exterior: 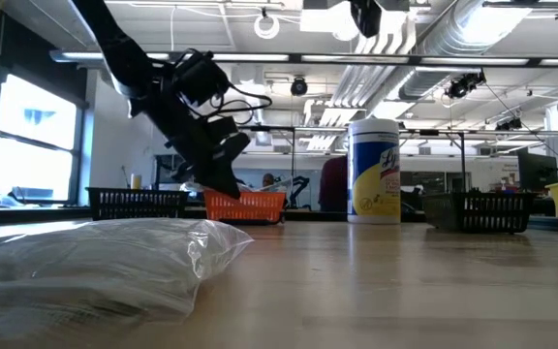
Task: Pick & Place Travel size toiletries
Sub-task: Adjust the left black bin, then put the blue razor into the left black bin
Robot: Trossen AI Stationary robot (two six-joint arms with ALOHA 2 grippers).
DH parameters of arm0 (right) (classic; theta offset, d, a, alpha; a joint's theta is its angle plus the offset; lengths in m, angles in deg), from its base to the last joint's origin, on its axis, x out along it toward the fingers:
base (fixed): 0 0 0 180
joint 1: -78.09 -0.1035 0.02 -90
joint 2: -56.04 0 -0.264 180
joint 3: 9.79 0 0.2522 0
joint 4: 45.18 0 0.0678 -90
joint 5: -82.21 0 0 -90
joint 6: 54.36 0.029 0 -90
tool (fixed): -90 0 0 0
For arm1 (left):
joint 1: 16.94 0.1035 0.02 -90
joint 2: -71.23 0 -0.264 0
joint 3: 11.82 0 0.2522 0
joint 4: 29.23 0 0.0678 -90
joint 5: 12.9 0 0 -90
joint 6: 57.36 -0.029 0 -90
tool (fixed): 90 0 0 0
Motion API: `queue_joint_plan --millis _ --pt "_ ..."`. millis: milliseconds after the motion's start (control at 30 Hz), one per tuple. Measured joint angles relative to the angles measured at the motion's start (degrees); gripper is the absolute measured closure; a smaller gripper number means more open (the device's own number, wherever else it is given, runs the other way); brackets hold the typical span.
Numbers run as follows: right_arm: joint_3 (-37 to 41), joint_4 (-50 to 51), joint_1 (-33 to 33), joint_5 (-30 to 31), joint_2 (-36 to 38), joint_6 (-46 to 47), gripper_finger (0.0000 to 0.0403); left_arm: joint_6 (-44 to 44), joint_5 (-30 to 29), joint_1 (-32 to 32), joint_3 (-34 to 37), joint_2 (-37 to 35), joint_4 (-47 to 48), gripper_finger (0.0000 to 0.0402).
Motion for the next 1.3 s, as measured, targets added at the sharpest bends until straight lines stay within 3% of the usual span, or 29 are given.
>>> queue_joint_plan --millis 400,800,1300 --pt "0.0 2.2 -0.2 2.6 2.1 -1.7 0.0365 1.3 -1.4 2.5 -0.1 5.7 -6.7 0.0401" --pt "0.0 2.7 -0.2 2.8 2.1 -3.1 0.0365 0.9 -4.2 2.7 -0.1 5.8 -7.6 0.0401" --pt "0.0 2.9 -0.2 2.6 2.1 -3.3 0.0365 -6.8 -2.2 0.2 0.0 -1.7 -7.4 0.0401"
